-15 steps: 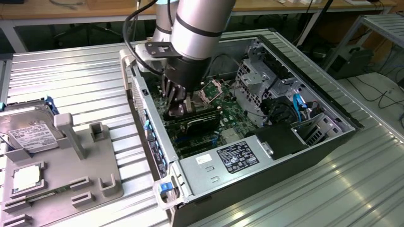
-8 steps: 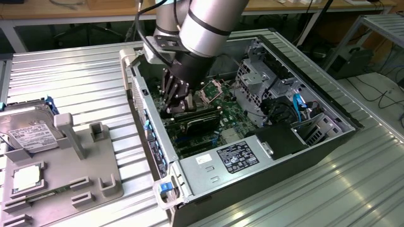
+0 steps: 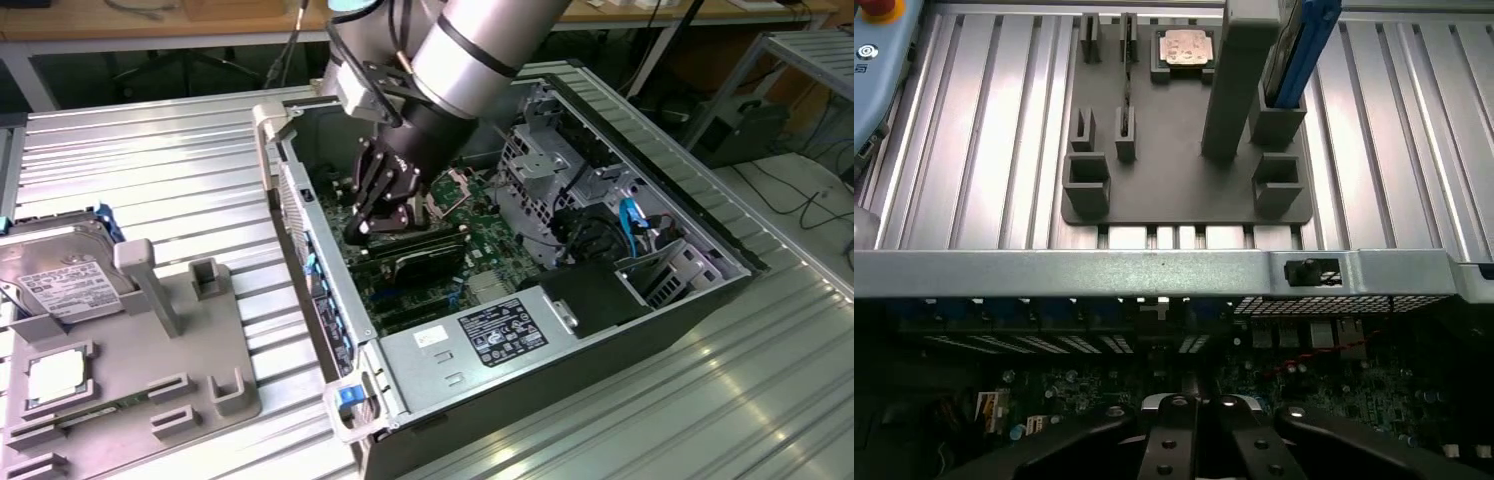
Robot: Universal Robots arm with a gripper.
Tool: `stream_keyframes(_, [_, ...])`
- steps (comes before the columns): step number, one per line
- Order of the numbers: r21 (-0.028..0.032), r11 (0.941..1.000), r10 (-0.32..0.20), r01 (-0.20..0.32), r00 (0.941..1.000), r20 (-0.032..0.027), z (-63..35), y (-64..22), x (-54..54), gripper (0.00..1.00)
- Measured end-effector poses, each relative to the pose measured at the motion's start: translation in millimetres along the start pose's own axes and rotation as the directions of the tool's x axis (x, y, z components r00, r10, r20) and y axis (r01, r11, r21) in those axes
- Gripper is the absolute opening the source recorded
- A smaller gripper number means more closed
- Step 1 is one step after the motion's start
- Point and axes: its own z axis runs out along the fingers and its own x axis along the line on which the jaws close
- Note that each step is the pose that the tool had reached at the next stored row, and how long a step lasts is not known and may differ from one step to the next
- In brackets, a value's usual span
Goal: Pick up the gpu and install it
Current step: 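Press down on the gpu until it lock into place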
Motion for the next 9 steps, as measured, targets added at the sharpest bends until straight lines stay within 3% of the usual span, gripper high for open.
stream_keyframes(1, [-0.0165, 0.9999, 0.0, 0.0, 1.0, -0.0001, -0.2, -0.7, 0.0, 0.11])
stream_keyframes(2, [-0.0403, 0.9992, 0.001, -0.001, 1.0, -0.0001, -0.4, -2.0, 0.0, 0.11])
stream_keyframes(3, [-0.0516, 0.9987, 0.001, -0.001, 1.0, -0.0002, 0.2, -3.5, 0.0, 0.11])
stream_keyframes(6, [-0.0617, 0.9981, 0.001, -0.001, 1.0, -0.0001, 4.5, -7.4, 0.1, 0.11])
stream_keyframes(9, [-0.0631, 0.998, 0.001, -0.001, 1.0, -0.0001, 8.5, -9.4, -1.8, 0.11])
